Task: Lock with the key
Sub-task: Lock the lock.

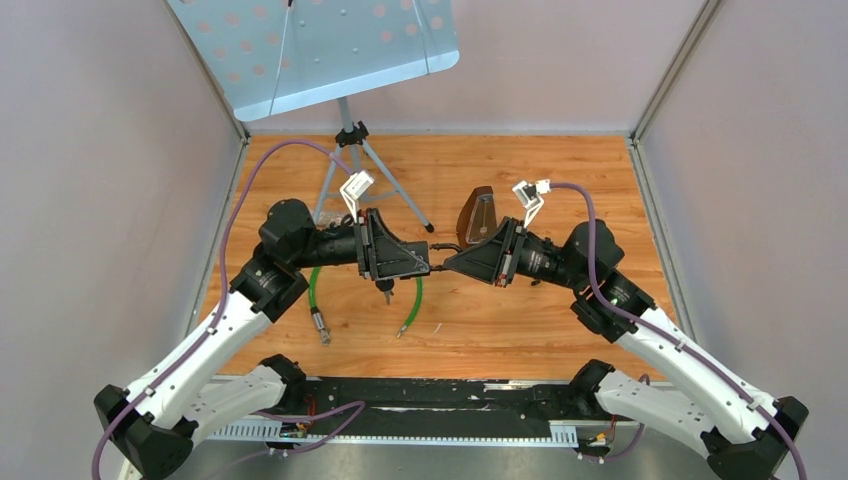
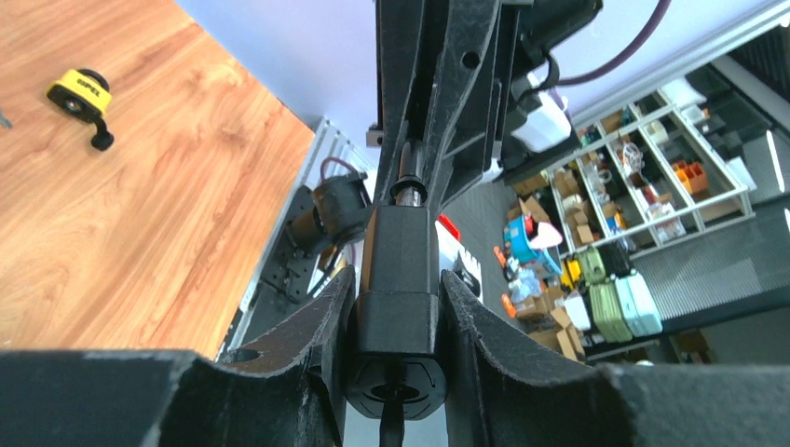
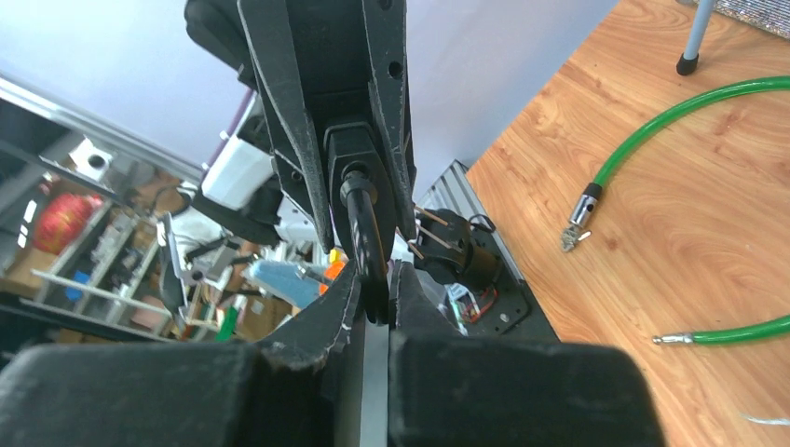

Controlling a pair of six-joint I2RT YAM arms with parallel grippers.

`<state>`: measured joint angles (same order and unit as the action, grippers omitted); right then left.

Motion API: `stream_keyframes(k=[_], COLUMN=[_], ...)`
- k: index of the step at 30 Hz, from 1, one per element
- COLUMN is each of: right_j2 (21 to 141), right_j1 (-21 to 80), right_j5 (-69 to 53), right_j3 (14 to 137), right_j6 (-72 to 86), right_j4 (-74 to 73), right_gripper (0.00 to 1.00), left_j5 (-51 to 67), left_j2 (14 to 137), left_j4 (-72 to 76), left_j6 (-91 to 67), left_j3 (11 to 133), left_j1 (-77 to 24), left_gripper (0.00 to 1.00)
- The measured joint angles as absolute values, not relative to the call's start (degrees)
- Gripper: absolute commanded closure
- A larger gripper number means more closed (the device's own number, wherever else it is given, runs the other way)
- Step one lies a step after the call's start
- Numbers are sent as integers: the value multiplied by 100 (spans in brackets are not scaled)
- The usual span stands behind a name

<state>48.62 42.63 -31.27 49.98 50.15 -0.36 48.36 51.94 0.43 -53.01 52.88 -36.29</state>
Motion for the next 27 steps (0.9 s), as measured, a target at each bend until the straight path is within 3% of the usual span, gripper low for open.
stream_keyframes(k=[6, 10, 13, 17, 18, 23, 27], right_j2=[4705, 4777, 4869, 4928, 4930, 4965, 4963], right_j1=[4289, 4281, 4265, 4257, 4257, 4228, 4088], right_j5=[-2633, -2504, -2519, -2569, -2574, -2467, -2386], right_j3=[4434, 4333, 4357, 4434, 4445, 4584, 4622], right_j6=[5940, 6184, 6233, 6208, 6193, 6029, 5883], right_j4=[480, 526, 548, 543, 539, 357, 242], right_gripper=[100, 100, 100, 100, 96, 52, 42], left_j5=[4436, 4287, 4193, 4136, 4134, 4112, 4125], left_j2=[5168, 5155, 5131, 5103, 5096, 5074, 5083], left_j4=[591, 729, 764, 790, 794, 762, 615], left_j6=[-5981, -6283, -6366, -6394, -6392, -6353, -6278], left_j3=[4856, 4650, 4613, 4613, 4613, 4613, 4613], left_j1=[-3627, -3590, -3564, -3553, -3553, -3566, -3614], left_gripper=[62, 76, 98, 100, 100, 100, 100])
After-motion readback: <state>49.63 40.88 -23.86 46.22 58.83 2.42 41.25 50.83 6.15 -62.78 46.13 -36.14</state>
